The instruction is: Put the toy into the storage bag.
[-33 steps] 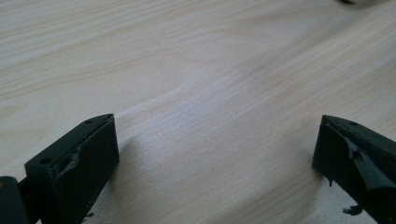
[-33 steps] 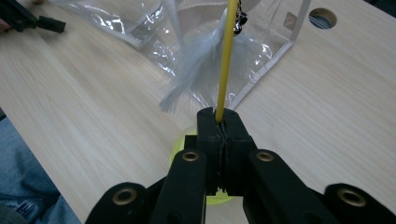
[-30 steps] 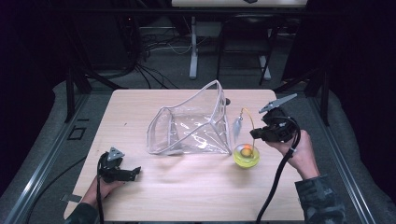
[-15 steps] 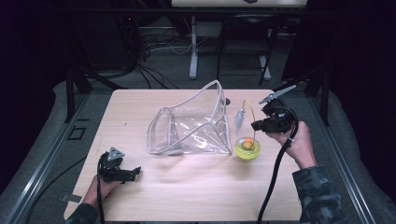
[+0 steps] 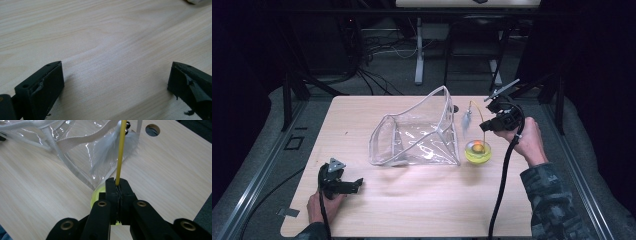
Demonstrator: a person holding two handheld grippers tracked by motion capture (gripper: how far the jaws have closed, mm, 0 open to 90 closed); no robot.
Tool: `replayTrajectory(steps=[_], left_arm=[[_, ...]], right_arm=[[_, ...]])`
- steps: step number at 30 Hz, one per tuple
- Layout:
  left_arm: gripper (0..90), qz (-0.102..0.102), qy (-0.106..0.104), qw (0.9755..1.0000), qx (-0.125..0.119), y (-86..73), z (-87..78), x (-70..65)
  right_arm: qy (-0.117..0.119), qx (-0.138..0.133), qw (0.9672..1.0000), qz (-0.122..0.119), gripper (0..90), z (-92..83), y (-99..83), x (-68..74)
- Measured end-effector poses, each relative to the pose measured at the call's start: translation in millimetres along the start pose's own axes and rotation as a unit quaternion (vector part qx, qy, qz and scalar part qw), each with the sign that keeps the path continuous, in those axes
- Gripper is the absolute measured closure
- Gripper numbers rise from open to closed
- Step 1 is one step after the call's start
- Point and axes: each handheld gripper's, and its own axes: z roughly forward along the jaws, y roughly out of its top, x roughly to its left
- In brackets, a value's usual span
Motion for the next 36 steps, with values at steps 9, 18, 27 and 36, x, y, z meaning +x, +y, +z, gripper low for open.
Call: replayTrajectory(steps=[9,18,27,36], left_arm=[[0.0,-0.003,-0.001,1.0000,-0.001,0.6,0.9,0.3],[0.0,-0.004,0.000,1.0000,0.000,0.7,1.0,-0.1],[0.1,-0.005,0.002,1.0000,0.001,1.2,1.4,-0.3],[0.0,-0.004,-0.004,1.0000,0.006,2.4,1.3,0.5]], right_arm=[[-0.006,0.023,0.9997,-0.006,88.4,-4.8,14.7,-10.7],[-0.013,0.031,0.9994,0.000,88.4,-12.8,25.2,-14.9],[-0.016,0.044,0.9989,-0.001,88.4,-23.3,35.2,-18.9],[-0.018,0.049,0.9986,-0.009,88.4,-36.3,52.8,-17.8]])
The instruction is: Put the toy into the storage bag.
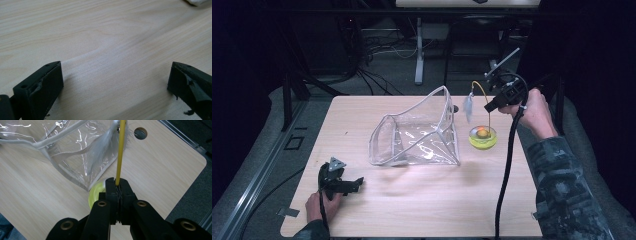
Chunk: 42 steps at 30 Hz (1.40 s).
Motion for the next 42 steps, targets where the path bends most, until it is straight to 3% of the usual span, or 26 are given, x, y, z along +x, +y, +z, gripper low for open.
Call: replayTrajectory(steps=[17,28,42], left_arm=[[0.1,0.004,0.001,1.0000,-0.002,0.3,0.6,0.5],[0.0,0.004,0.001,1.0000,-0.002,0.3,0.6,0.5],[0.0,0.003,0.000,1.0000,-0.001,0.6,1.1,0.9]], right_arm=[[-0.013,-0.007,0.9998,-0.010,88.3,-26.4,29.8,10.2],[-0.023,0.012,0.9994,-0.022,88.3,-39.2,47.8,14.6],[-0.034,0.000,0.9989,-0.033,88.3,-58.6,73.5,26.2]])
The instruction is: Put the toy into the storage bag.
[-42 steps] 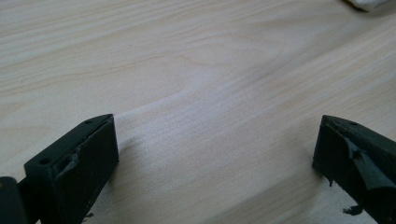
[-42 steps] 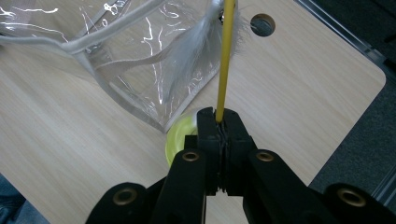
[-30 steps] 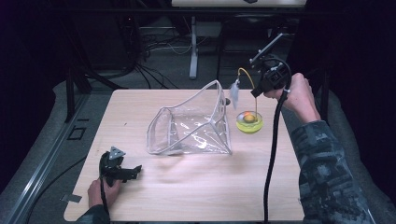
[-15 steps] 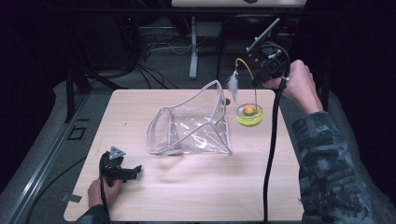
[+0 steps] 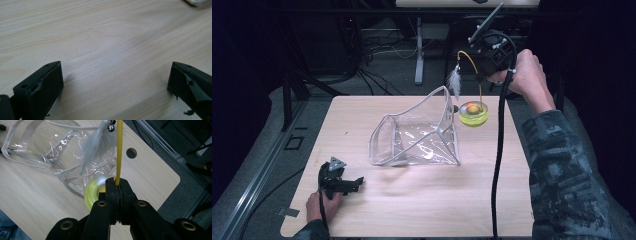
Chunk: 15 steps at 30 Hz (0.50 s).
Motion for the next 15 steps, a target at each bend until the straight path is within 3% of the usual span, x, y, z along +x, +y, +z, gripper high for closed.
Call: replayTrajectory(steps=[15], left_arm=[[0.1,0.001,0.000,1.0000,-0.002,0.3,0.5,0.3]], right_arm=[[-0.005,-0.023,0.9995,-0.021,88.2,-21.0,24.6,16.9]])
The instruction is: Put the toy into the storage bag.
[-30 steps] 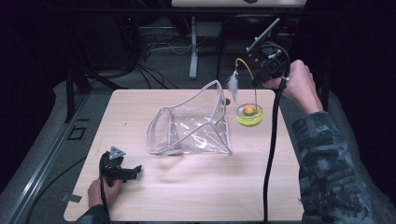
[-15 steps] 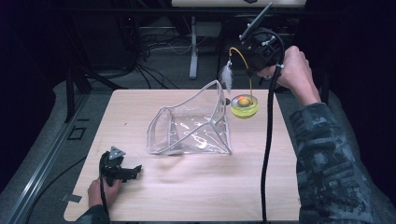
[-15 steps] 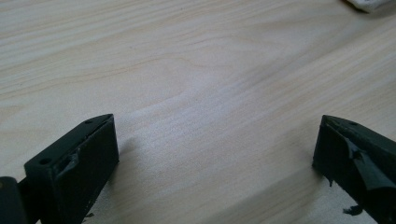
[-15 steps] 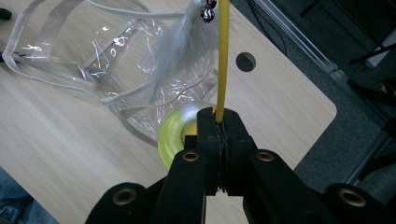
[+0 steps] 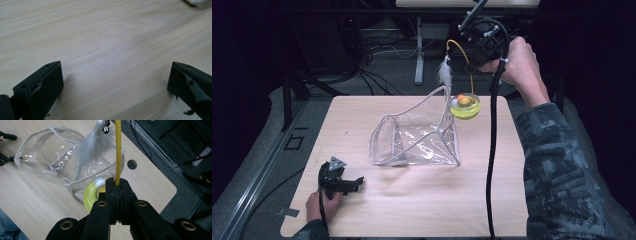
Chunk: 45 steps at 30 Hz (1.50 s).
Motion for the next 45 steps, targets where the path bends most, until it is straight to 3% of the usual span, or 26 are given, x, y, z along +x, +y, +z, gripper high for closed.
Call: replayTrajectory(steps=[12,21,33,42,45], left_arm=[[0.1,0.000,0.000,1.0000,0.000,0.0,0.0,0.0],[0.1,0.000,-0.001,1.0000,0.001,0.0,-0.1,-0.1],[0.1,-0.001,-0.001,1.0000,-0.001,0.4,0.4,0.0],[0.1,-0.001,0.000,1.0000,-0.002,0.4,0.8,-0.2],[0.1,-0.001,-0.002,1.0000,0.001,0.6,0.4,0.1]], right_arm=[[0.003,-0.026,0.9993,-0.029,88.2,-15.3,23.4,20.6],[0.020,-0.036,0.9982,-0.044,88.2,-11.0,40.9,39.7],[0.046,-0.039,0.9963,-0.061,88.2,13.0,54.9,59.7],[0.061,-0.038,0.9957,-0.058,88.2,36.0,56.5,63.9],[0.062,-0.026,0.9959,-0.060,88.1,46.2,55.4,66.4]])
